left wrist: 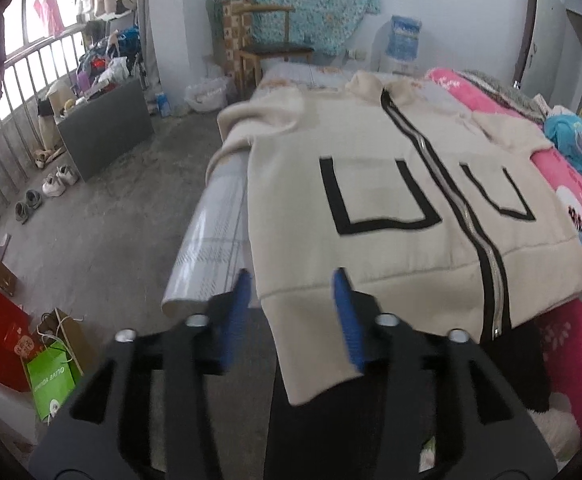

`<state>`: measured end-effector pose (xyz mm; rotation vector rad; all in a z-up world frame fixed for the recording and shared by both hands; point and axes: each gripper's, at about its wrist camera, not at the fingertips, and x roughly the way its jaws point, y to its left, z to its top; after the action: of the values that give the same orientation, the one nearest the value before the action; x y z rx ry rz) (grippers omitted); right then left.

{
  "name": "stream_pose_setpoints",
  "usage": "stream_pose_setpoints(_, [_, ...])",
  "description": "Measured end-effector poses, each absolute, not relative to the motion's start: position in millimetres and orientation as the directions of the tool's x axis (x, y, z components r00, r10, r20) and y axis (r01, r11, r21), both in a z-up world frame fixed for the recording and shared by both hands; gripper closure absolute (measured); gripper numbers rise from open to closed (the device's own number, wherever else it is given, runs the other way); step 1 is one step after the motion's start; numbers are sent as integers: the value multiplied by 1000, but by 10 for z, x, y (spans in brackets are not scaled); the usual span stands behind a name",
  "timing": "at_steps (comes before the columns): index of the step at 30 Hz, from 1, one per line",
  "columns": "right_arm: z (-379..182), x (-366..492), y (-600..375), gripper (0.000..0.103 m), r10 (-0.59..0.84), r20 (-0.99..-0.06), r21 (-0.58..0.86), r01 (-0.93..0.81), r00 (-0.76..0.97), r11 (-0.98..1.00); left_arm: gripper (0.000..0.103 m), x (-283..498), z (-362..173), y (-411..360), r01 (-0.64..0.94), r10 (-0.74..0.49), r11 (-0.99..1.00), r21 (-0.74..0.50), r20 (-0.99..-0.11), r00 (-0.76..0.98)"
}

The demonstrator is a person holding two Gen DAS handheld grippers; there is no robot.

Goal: Fold large clothes

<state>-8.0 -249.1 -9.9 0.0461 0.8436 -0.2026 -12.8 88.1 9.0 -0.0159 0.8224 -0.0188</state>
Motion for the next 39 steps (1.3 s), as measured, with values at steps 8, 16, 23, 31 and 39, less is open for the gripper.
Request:
stream_pose_setpoints(8, [84,388,-1815,23,-2,-705,-6,-3,709,1000,33,95,224,1265,-67,-40,990,-123,-705,708])
stream_pose_setpoints(16, [58,1173,-828,21,140,-710,-56,-253,690,966,29,585,52,2575,-244,-155,829,-504,-625,765])
stream_pose_setpoints(23, [-347,1872,-291,21,144,-802,-71,-332,580,940,29,1381,-1476,3623,-341,-510,352,-872,-484,711])
stream_pose_setpoints(31, [-592,2271,-174,21,92,-847,-88,-309,523,947,29,1518,-3549,3494,-389,-590,-271,-881,-168,790])
stream_pose_setpoints(39, [-562,2387,-3,21,46,-840,-149,-311,540,939,26,1731,-4524,2651,-254,-475,-644,-722,117,872])
